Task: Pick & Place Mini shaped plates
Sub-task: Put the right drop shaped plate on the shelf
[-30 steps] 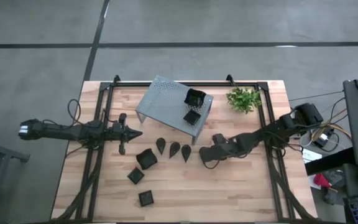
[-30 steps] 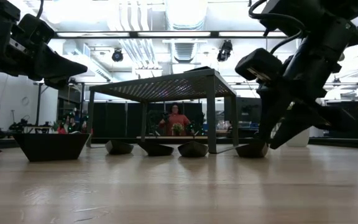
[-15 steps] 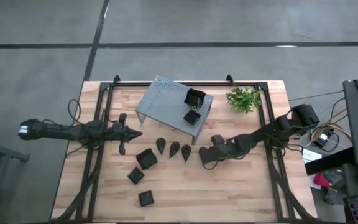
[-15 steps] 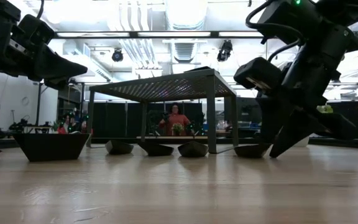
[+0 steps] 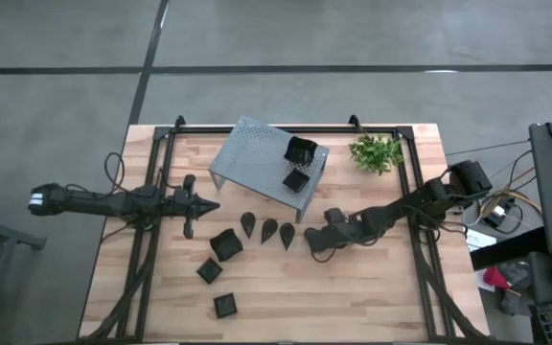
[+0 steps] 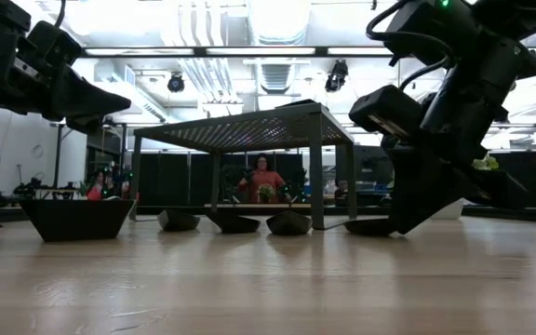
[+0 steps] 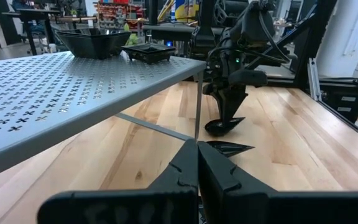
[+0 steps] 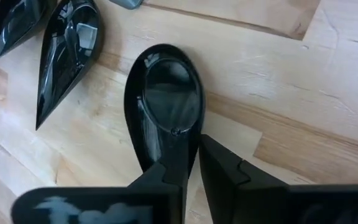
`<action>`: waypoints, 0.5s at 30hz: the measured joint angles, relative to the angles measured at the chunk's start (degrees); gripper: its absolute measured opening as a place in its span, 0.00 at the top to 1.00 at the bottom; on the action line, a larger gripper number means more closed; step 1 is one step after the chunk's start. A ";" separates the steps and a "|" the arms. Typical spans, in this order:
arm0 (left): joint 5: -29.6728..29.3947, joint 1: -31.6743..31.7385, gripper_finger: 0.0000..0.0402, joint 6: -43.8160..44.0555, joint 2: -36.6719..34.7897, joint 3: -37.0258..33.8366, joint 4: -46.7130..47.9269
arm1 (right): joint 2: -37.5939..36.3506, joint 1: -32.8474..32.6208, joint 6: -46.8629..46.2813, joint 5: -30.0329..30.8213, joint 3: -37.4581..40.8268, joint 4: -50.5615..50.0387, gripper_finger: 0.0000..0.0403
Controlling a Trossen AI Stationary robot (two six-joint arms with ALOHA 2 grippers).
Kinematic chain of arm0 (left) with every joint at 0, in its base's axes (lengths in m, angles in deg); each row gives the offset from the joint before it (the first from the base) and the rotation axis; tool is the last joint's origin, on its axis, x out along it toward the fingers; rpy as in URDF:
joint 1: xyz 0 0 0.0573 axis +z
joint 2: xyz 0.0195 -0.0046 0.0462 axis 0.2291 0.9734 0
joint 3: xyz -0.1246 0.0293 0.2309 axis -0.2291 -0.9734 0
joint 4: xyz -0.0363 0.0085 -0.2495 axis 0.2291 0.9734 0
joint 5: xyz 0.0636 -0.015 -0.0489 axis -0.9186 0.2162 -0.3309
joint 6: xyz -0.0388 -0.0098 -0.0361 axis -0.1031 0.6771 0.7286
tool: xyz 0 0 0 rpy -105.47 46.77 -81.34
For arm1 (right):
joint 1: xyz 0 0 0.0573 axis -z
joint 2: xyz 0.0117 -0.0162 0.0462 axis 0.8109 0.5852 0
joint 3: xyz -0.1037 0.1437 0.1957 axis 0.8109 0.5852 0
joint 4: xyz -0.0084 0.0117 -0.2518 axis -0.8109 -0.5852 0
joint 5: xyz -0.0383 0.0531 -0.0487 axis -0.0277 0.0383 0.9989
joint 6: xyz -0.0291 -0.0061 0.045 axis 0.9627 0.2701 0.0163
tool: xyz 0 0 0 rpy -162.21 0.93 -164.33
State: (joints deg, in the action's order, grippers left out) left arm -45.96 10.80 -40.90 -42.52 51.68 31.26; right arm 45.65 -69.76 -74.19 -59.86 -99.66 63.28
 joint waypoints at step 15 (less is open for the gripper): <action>0.00 0.01 1.00 -0.01 0.00 0.00 0.10 | -0.11 -0.02 6.57 -1.75 -8.48 0.00 0.98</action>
State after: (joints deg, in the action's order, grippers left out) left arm -45.96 10.81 -40.92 -42.52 51.68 31.36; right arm 45.54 -69.78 -67.62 -61.61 -108.15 63.27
